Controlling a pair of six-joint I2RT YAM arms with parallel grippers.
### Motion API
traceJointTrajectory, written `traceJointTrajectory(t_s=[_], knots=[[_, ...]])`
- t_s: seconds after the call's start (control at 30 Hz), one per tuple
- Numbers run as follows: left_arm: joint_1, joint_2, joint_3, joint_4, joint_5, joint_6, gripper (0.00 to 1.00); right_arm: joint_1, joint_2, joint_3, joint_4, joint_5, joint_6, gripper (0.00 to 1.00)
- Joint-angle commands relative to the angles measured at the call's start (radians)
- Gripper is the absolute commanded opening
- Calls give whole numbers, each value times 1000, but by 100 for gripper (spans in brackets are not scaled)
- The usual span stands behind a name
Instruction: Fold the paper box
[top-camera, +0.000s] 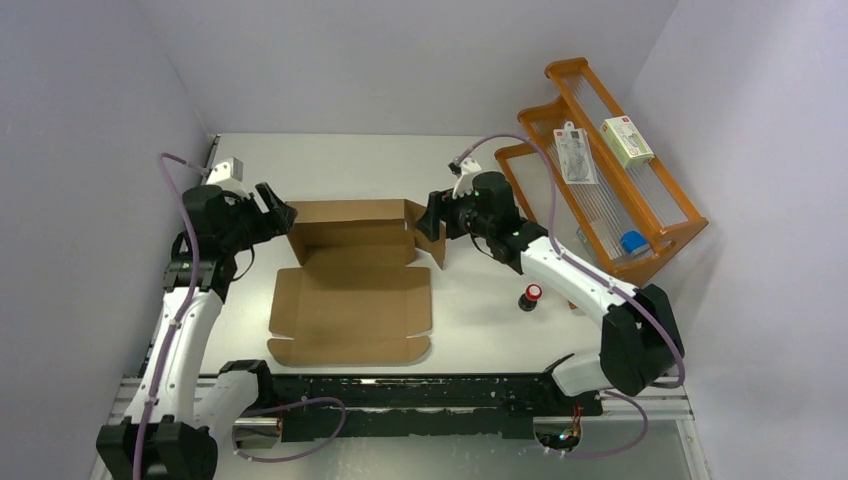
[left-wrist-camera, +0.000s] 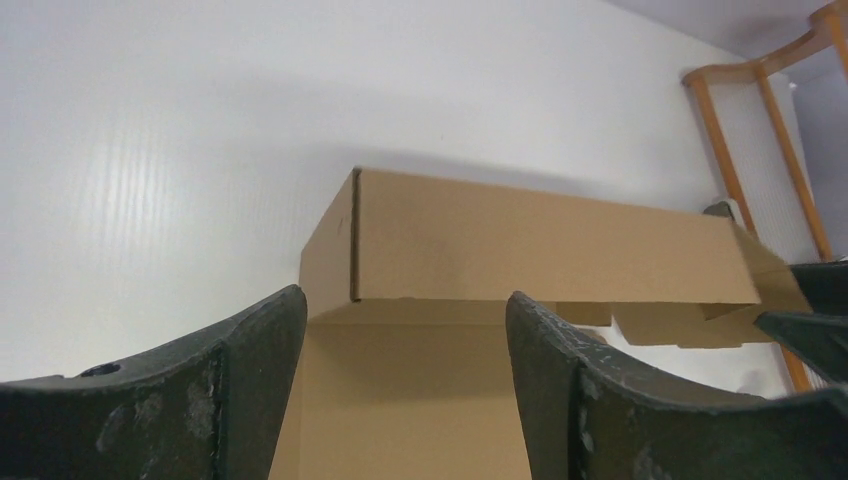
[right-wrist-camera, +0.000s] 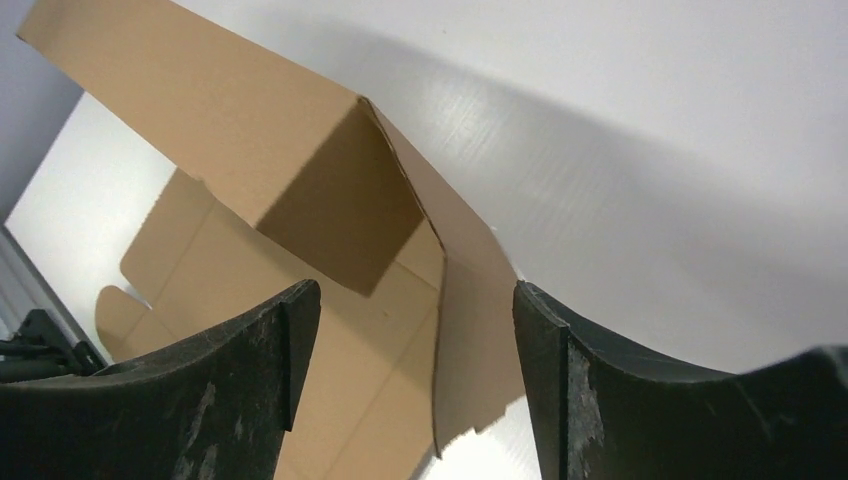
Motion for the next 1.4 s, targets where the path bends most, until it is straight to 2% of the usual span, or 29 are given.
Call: traceJointTrajectory(t_s=[0.0,0.13,0.37,0.57,0.77,0.97,1.17,1.37], knots=[[-16,-62,92,-83,-20,68,77,0,-61,-66,-4,72,-20,73],[-112,-101,88,-78,32,46,76,0,-82,-98,-3,103,-13,69],[-403,-124,-13,-5,-55,-32,75,0,-118,-145,-3,104,-14,59],[-654,-94,-138,145,-196,-80,75,1,-131,-164,23,117,-19,53],[-868,27,-231,357,-358,-102,76,2,-117,-155,13,108,-25,48],[-955,208,-345,653,-447,-121,76,2,-130,-161,10,106,-30,41],[-1005,388,-394,855,-530,-111,76,5,-133,-163,6,111,-44,32],[-1019,535,-396,936,-581,-132,76,14,-155,-178,6,115,-45,23]])
